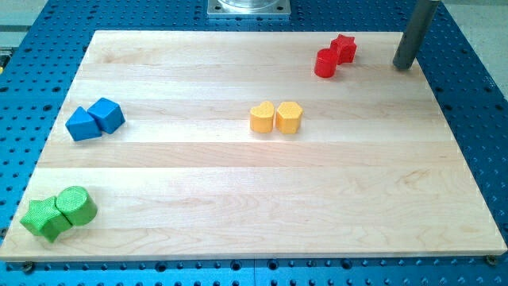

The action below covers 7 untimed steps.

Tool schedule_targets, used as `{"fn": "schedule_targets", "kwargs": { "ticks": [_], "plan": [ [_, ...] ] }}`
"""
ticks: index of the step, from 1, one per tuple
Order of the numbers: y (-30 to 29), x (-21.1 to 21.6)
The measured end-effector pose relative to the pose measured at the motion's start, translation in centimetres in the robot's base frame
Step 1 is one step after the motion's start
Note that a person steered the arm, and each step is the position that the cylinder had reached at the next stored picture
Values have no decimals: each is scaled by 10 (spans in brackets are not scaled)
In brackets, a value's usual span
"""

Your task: Separate the heart from the hexagon

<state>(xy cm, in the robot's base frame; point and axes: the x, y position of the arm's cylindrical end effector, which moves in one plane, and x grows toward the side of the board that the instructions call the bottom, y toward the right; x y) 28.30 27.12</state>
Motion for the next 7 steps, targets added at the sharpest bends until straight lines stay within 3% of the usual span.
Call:
{"fn": "schedule_targets", "kwargs": {
  "ticks": [3,7],
  "plan": [
    [-6,3],
    [-40,88]
  ]
}}
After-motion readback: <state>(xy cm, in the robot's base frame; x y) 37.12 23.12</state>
